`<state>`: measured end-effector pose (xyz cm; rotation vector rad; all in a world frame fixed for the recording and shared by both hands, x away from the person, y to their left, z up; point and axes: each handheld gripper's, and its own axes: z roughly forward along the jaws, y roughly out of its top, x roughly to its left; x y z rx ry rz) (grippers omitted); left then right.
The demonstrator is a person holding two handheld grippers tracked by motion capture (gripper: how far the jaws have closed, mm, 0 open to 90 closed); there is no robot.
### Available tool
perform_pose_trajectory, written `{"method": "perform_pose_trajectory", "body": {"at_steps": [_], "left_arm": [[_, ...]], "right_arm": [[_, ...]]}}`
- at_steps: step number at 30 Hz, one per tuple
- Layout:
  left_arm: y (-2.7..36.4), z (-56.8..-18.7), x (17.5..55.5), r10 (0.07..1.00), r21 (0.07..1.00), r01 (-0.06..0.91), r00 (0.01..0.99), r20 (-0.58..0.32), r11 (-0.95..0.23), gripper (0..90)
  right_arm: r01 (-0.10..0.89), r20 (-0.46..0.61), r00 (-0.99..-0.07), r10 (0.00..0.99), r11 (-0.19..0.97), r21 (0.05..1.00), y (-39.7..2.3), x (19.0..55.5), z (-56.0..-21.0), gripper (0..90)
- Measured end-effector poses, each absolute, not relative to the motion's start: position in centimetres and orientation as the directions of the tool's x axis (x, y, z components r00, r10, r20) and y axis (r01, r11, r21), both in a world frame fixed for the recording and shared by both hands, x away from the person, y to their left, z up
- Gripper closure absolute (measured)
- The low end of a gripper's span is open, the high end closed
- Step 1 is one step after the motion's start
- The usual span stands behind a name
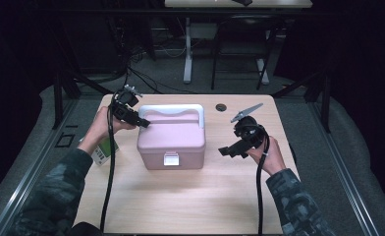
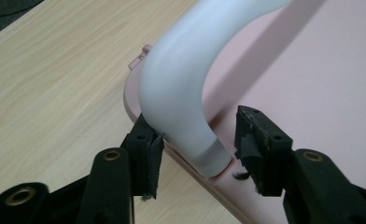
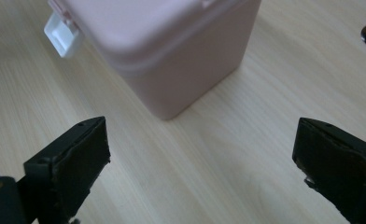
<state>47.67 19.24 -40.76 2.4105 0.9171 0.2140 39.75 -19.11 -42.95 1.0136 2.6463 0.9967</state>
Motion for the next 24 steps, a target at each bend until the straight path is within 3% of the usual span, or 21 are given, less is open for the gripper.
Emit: {"method": "perform_pose_trajectory", "body": {"at_steps": [4,10,14,24], "left_arm": [[18.9,-40.7,47.3,0.647,0.55,0.547,0.762,-0.016,-0.631,62.3],[19.1,-40.8,47.0,0.644,0.576,0.533,0.765,-0.014,-0.62,66.0],[19.0,-40.9,46.8,0.636,0.583,0.52,0.772,-0.007,-0.625,70.9],[19.1,-41.1,46.3,0.64,0.606,0.511,0.769,-0.004,-0.61,72.9]], "right_arm": [[0.527,0.094,-0.777,0.623,0.563,0.637,-17.9,41.0,-41.9,6.0],[0.498,0.082,-0.8,0.595,0.581,0.644,-15.9,42.8,-41.1,14.7],[0.488,0.064,-0.8,0.596,0.585,0.647,-14.3,44.0,-41.1,27.6],[0.487,0.064,-0.792,0.607,0.565,0.666,-12.2,46.0,-41.6,60.2]]}}
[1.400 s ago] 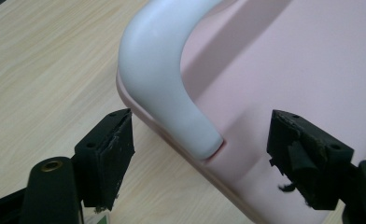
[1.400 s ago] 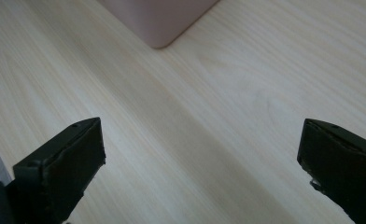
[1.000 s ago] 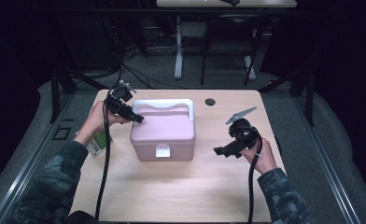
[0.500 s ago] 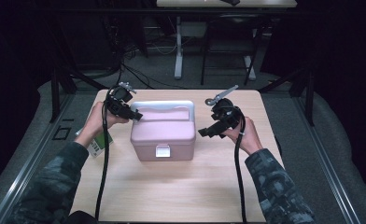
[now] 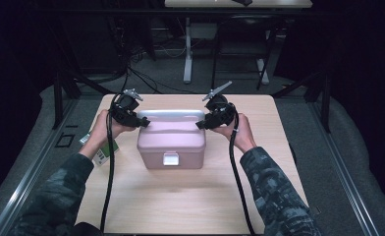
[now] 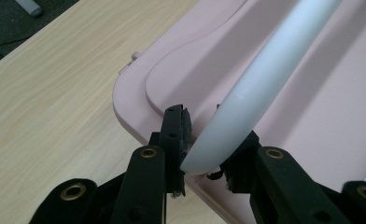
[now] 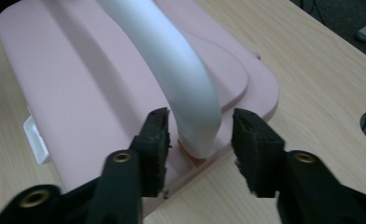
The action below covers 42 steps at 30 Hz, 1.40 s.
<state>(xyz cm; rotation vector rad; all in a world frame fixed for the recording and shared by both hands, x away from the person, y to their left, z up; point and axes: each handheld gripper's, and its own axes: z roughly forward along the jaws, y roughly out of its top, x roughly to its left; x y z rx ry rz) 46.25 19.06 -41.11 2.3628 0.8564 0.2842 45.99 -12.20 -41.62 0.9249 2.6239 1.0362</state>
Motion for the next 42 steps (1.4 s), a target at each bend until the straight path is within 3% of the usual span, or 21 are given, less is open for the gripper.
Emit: {"method": "perform_pose_trajectory", "body": {"at_steps": [6,42], "left_arm": [[18.5,-41.3,45.5,0.644,0.629,0.488,0.764,0.028,-0.606,73.1],[14.1,-41.6,39.7,0.604,0.657,0.448,0.797,0.013,-0.606,73.3]], "right_arm": [[0.478,0.056,-0.791,0.609,0.558,0.679,-11.9,45.8,-41.9,72.8],[0.488,0.071,-0.754,0.653,0.484,0.726,-17.2,38.9,-42.5,73.5]]}}
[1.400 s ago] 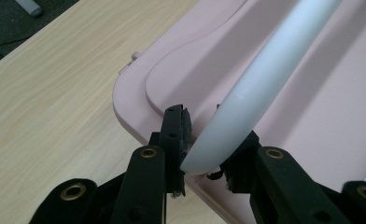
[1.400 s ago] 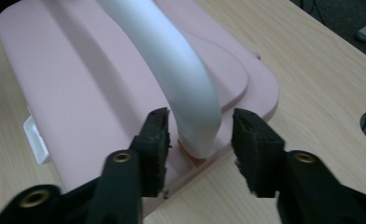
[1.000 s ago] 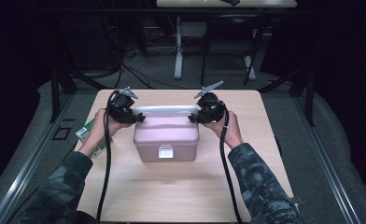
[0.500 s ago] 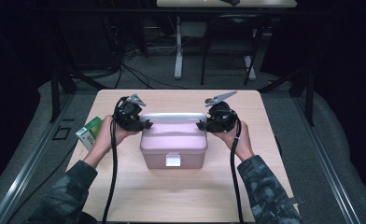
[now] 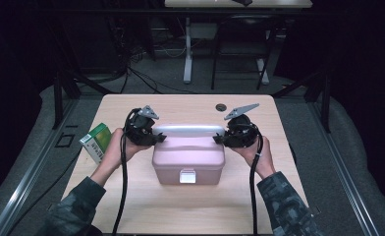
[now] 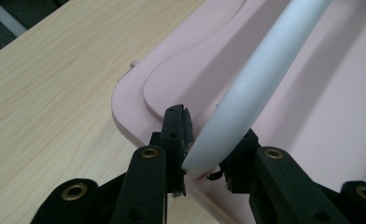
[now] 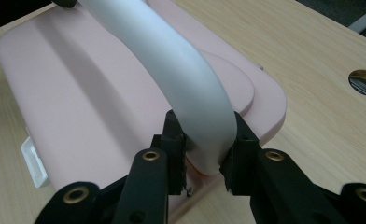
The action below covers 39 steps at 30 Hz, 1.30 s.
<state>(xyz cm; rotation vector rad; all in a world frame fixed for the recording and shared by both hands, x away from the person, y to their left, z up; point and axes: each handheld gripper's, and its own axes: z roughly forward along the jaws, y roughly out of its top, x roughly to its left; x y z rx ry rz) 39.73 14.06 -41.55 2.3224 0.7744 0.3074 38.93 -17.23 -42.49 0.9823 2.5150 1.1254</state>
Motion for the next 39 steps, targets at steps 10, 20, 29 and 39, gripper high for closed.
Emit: {"method": "perform_pose_trajectory", "body": {"at_steps": [10,20,29,39], "left_arm": [[13.9,-41.7,38.4,0.588,0.668,0.432,0.809,0.011,-0.606,73.4],[14.3,-42.0,37.0,0.582,0.682,0.419,0.813,0.011,-0.599,73.5],[14.4,-41.9,36.7,0.578,0.679,0.415,0.816,0.018,-0.606,73.5],[15.4,-41.1,35.5,0.589,0.677,0.434,0.808,-0.001,-0.594,41.9]], "right_arm": [[0.485,0.071,-0.76,0.646,0.49,0.725,-17.7,37.4,-42.5,73.8],[0.475,0.064,-0.769,0.636,0.503,0.722,-17.5,36.0,-42.5,74.0],[0.472,0.058,-0.769,0.637,0.504,0.723,-17.4,35.4,-42.5,74.2],[0.469,0.053,-0.768,0.638,0.504,0.725,-17.3,35.4,-42.5,74.4]]}}
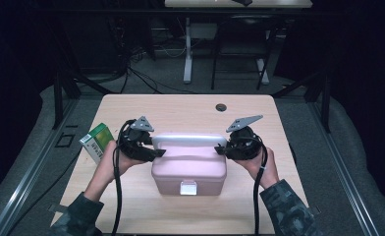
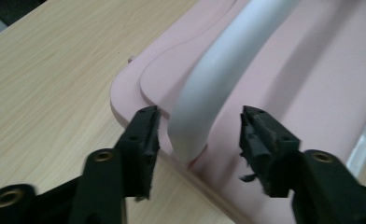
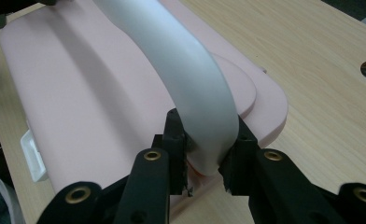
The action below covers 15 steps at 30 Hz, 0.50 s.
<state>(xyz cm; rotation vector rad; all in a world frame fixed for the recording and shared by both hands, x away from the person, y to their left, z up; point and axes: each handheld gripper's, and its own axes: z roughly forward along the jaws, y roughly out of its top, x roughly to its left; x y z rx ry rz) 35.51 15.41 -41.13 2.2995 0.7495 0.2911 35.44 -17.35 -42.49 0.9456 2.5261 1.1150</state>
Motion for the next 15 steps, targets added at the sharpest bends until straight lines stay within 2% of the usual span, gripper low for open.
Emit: {"method": "perform_pose_trajectory", "body": {"at_steps": [5,8,15], "left_arm": [[17.3,-40.7,34.2,0.619,0.682,0.462,0.785,-0.017,-0.567,24.2],[18.7,-40.7,33.8,0.64,0.665,0.495,0.768,-0.032,-0.56,18.1],[21.1,-41.7,33.5,0.704,0.626,0.566,0.709,-0.038,-0.536,14.4]], "right_arm": [[0.469,0.052,-0.768,0.638,0.506,0.724,-17.3,35.5,-42.5,74.5],[0.471,0.055,-0.768,0.638,0.505,0.724,-17.3,35.5,-42.5,74.5],[0.471,0.054,-0.768,0.639,0.504,0.724,-17.3,35.6,-42.5,74.5]]}}
